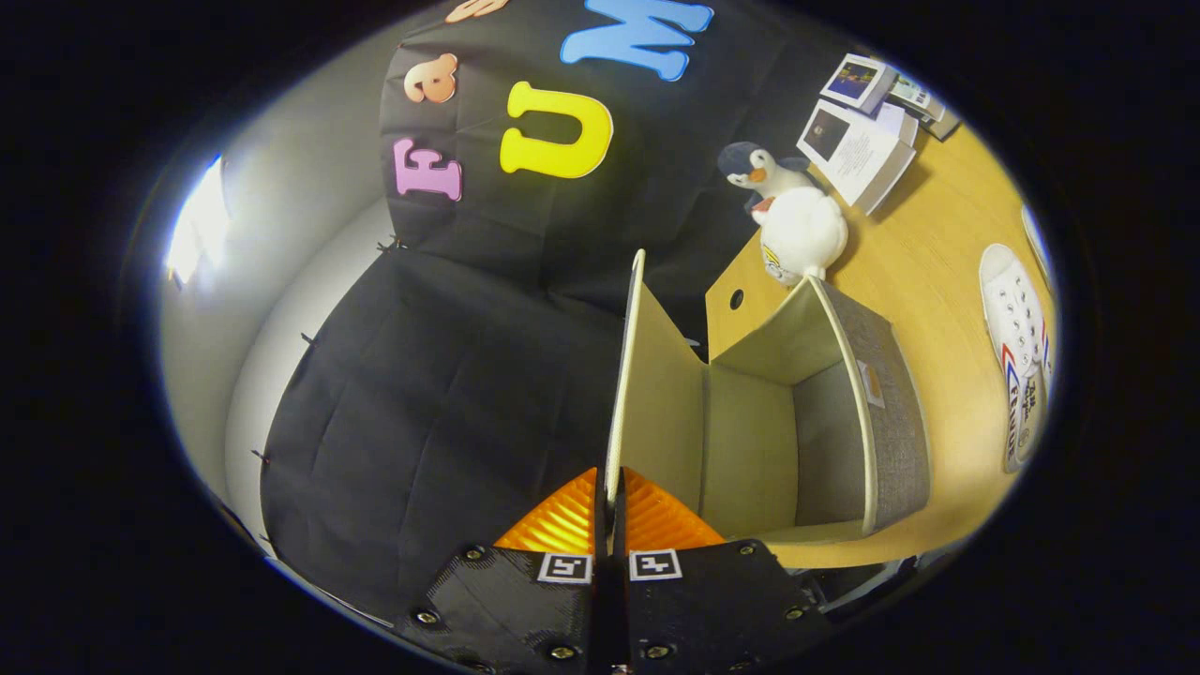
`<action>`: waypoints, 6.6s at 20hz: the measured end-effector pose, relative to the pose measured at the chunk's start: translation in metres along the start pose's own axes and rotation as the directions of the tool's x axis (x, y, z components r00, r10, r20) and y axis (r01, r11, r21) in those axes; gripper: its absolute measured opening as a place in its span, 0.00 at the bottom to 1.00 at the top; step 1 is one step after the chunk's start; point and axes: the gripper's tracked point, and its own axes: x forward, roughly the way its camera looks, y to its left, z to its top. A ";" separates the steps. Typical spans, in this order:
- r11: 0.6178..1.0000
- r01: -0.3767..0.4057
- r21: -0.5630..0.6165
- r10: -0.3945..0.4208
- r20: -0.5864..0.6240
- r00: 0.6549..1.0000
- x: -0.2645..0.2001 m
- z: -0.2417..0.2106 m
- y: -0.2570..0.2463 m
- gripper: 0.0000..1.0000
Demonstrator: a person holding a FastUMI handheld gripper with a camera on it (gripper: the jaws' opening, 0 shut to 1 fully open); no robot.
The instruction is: Open the storage box then place both shoes into the box .Put the left shoe in first, then the right shoe, with the right side of both shoes facing outward in a uniform manner.
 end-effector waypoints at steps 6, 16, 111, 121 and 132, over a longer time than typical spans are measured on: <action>0.996 0.012 -0.089 -0.012 0.001 1.000 0.030 -0.014 0.035 0.00; 0.985 0.041 -0.169 -0.051 -0.054 0.997 0.082 -0.054 0.052 0.00; 0.534 0.780 -0.326 -0.833 -0.045 0.551 -0.137 0.053 -0.356 0.73; 0.568 0.788 -0.237 -0.817 -0.049 0.575 -0.137 0.059 -0.338 0.24; 0.651 0.747 -0.135 -0.756 -0.028 0.654 -0.122 0.065 -0.315 0.00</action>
